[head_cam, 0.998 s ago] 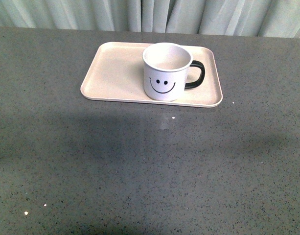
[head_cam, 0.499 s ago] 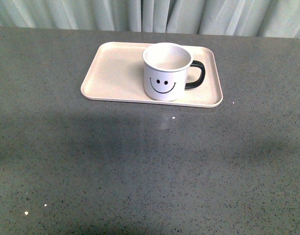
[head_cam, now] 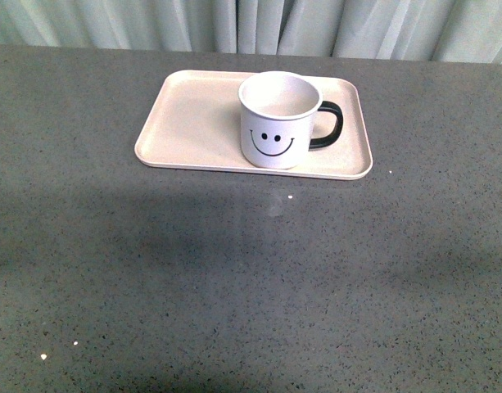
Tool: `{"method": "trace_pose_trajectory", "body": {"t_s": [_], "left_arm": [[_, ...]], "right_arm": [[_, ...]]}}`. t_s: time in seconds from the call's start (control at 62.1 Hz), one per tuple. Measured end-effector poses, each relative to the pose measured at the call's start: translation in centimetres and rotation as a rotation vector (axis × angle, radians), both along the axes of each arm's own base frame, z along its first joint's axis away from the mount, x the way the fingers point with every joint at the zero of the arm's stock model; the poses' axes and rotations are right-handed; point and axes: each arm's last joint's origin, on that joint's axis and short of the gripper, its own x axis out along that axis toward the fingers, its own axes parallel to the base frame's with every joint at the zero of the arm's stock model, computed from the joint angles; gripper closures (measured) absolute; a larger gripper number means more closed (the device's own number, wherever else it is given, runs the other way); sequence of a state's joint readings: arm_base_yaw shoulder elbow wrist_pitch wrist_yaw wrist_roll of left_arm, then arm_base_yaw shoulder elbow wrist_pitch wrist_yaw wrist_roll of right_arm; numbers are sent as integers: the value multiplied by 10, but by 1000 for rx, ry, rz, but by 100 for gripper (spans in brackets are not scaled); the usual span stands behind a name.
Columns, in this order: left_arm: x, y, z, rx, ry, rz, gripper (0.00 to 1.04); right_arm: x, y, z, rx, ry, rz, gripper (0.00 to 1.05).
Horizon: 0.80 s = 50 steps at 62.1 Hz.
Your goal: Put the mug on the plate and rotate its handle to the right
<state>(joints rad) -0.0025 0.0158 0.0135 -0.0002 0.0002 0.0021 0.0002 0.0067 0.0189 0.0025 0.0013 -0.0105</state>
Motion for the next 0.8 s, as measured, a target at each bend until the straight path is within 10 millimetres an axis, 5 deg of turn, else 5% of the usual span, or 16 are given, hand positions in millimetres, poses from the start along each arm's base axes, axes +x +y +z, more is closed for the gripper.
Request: {"method": "trace_pose_trajectory", "body": {"t_s": [0.531,0.805], "left_arm": [[0,0,0,0,0,0,9],[0,0,0,0,0,0,9]], "right_arm": [[0,0,0,0,-1,0,10],[0,0,0,0,-1,0,9]]}}
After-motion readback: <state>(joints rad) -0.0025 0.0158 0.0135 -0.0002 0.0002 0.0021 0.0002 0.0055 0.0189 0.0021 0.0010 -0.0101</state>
